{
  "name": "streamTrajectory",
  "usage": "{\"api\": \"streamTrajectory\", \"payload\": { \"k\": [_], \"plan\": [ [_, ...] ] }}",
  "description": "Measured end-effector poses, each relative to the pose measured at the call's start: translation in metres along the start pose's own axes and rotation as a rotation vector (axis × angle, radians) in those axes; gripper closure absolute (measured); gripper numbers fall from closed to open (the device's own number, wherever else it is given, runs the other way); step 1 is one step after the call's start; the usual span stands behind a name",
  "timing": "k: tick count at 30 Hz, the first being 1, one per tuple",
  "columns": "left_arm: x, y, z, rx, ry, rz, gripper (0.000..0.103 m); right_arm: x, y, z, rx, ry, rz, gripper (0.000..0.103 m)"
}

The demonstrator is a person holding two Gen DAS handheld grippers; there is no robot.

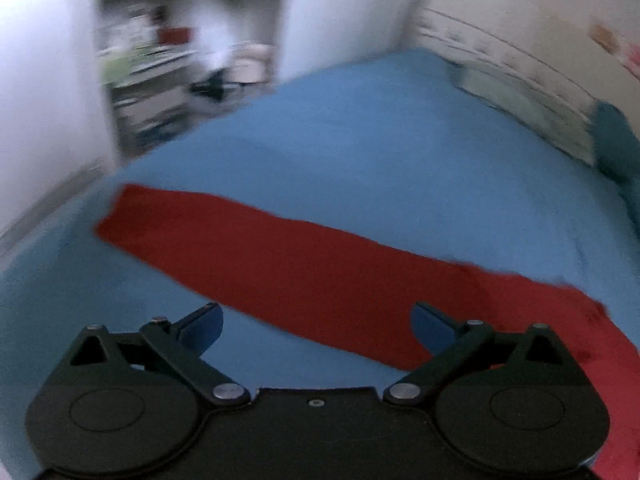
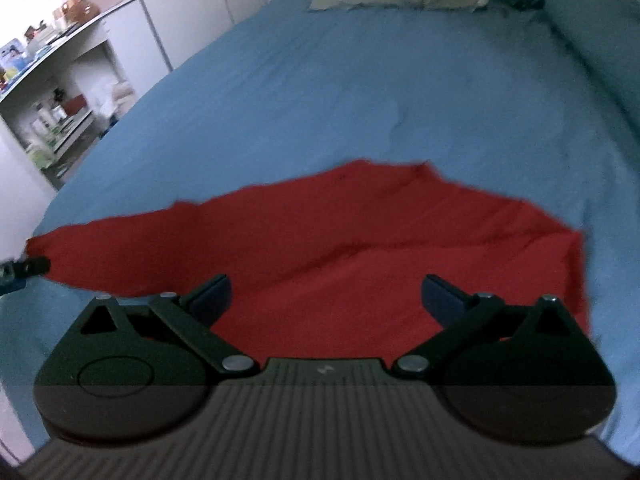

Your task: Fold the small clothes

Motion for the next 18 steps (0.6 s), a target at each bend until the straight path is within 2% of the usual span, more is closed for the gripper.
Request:
{"api": "streamTrajectory", "payload": {
  "k": [3,5,6,8,11,13,15,17,18],
  "plan": [
    [0.029,0.010,-0.043,-0.086,0.058,0.002,0.007,0.012,-0.015,-0.025,0.002,-0.011,-0.014,0.000],
    [0.051,0.014,-0.066,-0.141,0.077,-0.013,0.024,0.018,-0.023,-0.037,0.003,-0.021,-0.021,0.000],
    [0.063,0.014,-0.074,-0.164,0.084,-0.022,0.028,0.022,-0.023,-0.042,0.005,-0.026,-0.024,0.000],
    [0.082,0.016,-0.084,-0.194,0.095,-0.023,0.043,0.031,-0.028,-0.048,0.005,-0.029,-0.026,0.000],
    [0.098,0.019,-0.097,-0.220,0.116,-0.008,0.053,0.041,-0.037,-0.058,-0.006,-0.049,-0.025,0.000],
    [0.106,0.024,-0.101,-0.235,0.115,0.006,0.056,0.046,-0.040,-0.056,0.001,-0.056,-0.023,0.000],
    [0.108,0.027,-0.102,-0.228,0.118,0.023,0.066,0.050,-0.040,-0.056,0.011,-0.059,-0.021,0.000],
    [0.111,0.030,-0.102,-0.210,0.132,0.028,0.089,0.051,-0.040,-0.055,0.011,-0.064,-0.016,0.000],
    [0.112,0.033,-0.101,-0.205,0.127,0.031,0.093,0.052,-0.041,-0.055,0.009,-0.068,-0.014,0.000]
  ]
}}
Point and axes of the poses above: each gripper's, at about its wrist camera, not at the fingertips, and x roughly the way its jaws point, z to its right, y to its top, the point moved 4 cm from there along x, roughly the way its jaws point, and after that the axes turned 6 degrees about y, right-handed, at the moved point
